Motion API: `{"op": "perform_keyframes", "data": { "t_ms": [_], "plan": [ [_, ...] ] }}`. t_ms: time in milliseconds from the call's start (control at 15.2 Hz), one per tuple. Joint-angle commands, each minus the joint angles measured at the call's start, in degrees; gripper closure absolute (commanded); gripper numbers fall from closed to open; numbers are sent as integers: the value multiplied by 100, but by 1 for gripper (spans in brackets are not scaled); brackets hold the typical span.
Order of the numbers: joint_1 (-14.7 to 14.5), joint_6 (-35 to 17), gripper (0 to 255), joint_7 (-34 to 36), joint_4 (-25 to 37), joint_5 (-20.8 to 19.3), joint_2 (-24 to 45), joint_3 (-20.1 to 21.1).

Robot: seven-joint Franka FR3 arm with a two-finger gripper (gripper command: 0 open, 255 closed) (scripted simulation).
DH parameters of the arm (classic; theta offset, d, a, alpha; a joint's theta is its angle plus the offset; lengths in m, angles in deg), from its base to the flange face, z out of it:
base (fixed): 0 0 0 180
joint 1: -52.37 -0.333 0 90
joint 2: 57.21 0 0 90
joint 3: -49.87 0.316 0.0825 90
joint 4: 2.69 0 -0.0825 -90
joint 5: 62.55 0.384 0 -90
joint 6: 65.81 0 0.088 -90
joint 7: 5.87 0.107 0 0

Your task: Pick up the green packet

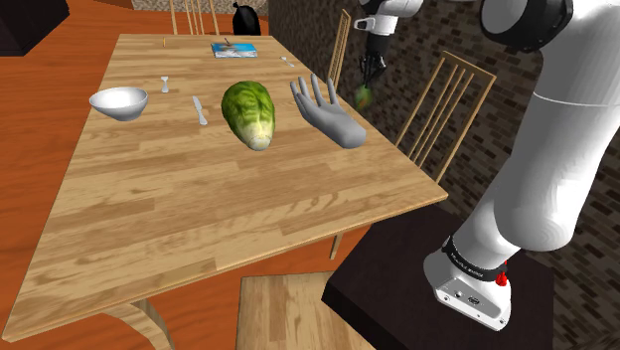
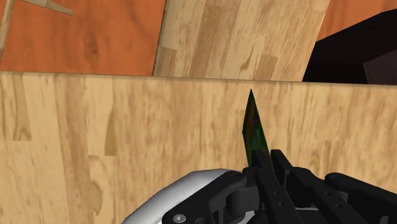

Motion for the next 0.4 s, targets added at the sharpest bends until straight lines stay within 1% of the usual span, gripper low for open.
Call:
{"op": "perform_keyframes", "data": {
  "t_ms": [0,198,330],
  "plan": [
    [0,134,255,18,108,-24,-30,-9],
    [7,354,255,40,308,-49,-58,-21],
    [8,365,255,41,318,-50,-60,-21]
  ]
}}
